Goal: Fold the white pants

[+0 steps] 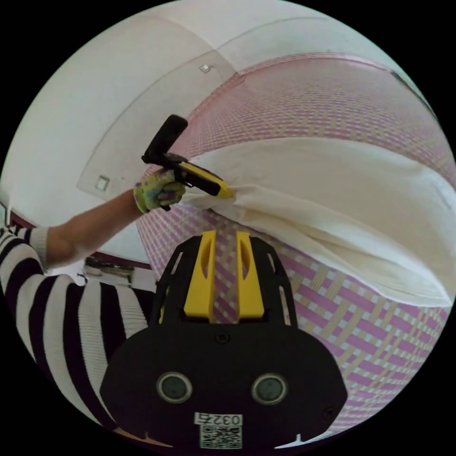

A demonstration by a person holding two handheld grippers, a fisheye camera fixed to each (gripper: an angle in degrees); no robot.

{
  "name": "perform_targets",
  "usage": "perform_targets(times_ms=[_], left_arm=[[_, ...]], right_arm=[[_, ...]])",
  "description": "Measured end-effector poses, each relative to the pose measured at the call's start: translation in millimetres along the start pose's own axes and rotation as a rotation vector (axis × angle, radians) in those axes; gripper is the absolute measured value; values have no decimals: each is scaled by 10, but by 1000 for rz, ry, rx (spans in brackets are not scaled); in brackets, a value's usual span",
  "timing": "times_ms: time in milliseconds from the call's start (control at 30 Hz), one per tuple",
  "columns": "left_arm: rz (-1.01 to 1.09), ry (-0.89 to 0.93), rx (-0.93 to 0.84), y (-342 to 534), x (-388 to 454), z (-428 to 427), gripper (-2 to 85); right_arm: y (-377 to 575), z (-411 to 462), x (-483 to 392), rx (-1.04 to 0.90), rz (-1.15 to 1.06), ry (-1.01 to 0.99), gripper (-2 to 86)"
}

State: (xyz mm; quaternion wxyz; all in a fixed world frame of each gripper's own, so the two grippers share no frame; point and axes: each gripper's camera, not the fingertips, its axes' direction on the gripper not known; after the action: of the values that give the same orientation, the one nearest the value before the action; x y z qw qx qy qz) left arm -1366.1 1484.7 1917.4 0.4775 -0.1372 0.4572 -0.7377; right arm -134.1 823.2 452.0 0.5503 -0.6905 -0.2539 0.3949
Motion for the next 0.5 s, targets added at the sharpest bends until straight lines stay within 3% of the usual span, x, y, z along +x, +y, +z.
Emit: perform_targets(times_ms=[133, 500], left_arm=[[-29, 65, 5, -104, -138, -4, -10], [-41, 129, -10, -383, -212, 24, -15]], right_arm=[[-166, 366, -59, -33, -117, 163, 73], [-510, 1068, 149, -86, -110, 253, 65]])
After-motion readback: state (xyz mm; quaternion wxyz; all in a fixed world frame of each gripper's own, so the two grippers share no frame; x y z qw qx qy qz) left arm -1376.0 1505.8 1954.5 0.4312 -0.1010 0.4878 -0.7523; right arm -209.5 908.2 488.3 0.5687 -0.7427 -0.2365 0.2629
